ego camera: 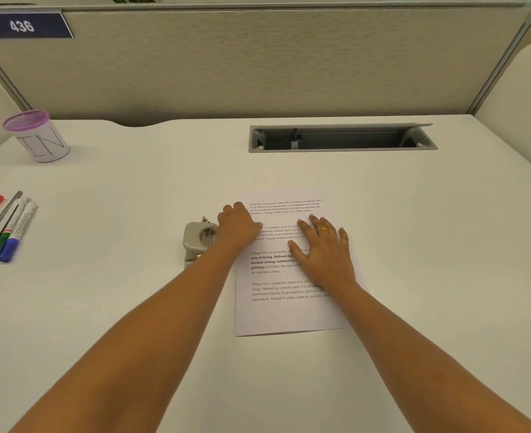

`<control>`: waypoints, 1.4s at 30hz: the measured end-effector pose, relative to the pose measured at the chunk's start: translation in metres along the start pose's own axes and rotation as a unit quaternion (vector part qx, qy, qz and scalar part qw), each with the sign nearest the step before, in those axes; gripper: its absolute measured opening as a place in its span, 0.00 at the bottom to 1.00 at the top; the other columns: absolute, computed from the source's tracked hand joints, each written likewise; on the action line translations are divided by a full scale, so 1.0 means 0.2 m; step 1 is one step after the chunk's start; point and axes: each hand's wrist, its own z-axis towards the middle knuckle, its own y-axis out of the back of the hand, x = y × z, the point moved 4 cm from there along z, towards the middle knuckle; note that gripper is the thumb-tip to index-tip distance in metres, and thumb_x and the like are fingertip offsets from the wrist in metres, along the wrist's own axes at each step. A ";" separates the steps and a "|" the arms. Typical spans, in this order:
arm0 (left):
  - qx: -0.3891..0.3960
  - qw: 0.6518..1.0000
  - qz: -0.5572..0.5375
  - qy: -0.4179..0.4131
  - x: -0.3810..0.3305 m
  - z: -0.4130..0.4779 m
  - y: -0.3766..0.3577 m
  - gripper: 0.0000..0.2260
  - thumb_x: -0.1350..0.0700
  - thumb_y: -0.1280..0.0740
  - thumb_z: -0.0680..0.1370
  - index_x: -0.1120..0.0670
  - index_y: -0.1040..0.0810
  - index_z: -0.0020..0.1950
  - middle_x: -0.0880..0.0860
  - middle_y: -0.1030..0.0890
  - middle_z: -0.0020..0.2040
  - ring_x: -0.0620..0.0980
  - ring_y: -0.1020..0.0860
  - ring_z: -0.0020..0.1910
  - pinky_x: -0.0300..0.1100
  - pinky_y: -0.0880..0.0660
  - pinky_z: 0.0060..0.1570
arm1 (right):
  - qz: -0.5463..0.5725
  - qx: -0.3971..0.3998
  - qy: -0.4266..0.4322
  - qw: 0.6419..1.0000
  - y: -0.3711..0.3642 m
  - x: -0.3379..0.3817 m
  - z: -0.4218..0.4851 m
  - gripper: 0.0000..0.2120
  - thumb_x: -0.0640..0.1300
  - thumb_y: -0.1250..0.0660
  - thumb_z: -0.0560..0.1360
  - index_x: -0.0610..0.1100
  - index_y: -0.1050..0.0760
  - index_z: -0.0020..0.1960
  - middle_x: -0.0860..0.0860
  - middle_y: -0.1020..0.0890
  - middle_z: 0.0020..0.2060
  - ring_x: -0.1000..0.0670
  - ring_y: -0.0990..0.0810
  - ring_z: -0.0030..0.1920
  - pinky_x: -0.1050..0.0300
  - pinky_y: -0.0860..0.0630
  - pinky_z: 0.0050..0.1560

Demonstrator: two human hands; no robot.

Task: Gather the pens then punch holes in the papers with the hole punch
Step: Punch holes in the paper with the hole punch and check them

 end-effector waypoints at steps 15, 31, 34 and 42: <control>0.063 0.906 -0.394 0.140 -0.02 -0.08 -0.02 0.16 0.67 0.34 0.74 0.65 0.27 0.62 0.64 0.22 0.59 0.62 0.22 0.56 0.53 0.24 0.53 | 0.007 0.001 0.002 1.000 0.00 0.00 0.00 0.27 0.61 0.47 0.76 0.52 0.41 0.73 0.51 0.40 0.75 0.50 0.47 0.75 0.43 0.54 0.74; 0.007 0.906 -0.421 0.046 -0.01 -0.28 0.02 0.14 0.63 0.38 0.78 0.61 0.26 0.63 0.62 0.21 0.58 0.61 0.22 0.55 0.53 0.24 0.54 | 0.183 -0.032 -0.075 0.980 0.19 -0.13 -0.05 0.28 0.51 0.39 0.77 0.42 0.41 0.73 0.44 0.40 0.74 0.45 0.43 0.74 0.51 0.44 0.74; 0.011 0.891 -0.453 0.014 -0.03 -0.30 0.08 0.14 0.62 0.37 0.78 0.60 0.27 0.63 0.62 0.21 0.59 0.61 0.22 0.55 0.55 0.24 0.54 | 0.300 -0.034 -0.162 0.940 0.27 -0.20 -0.08 0.31 0.50 0.38 0.77 0.41 0.47 0.74 0.43 0.38 0.72 0.43 0.38 0.72 0.48 0.39 0.71; -0.004 0.863 -0.500 -0.074 -0.16 -0.37 0.25 0.11 0.59 0.37 0.78 0.55 0.26 0.60 0.56 0.19 0.52 0.54 0.19 0.45 0.46 0.21 0.37 | 0.506 -0.089 -0.217 0.830 0.51 -0.19 -0.06 0.17 0.41 0.36 0.77 0.43 0.33 0.64 0.42 0.24 0.59 0.45 0.22 0.52 0.51 0.24 0.53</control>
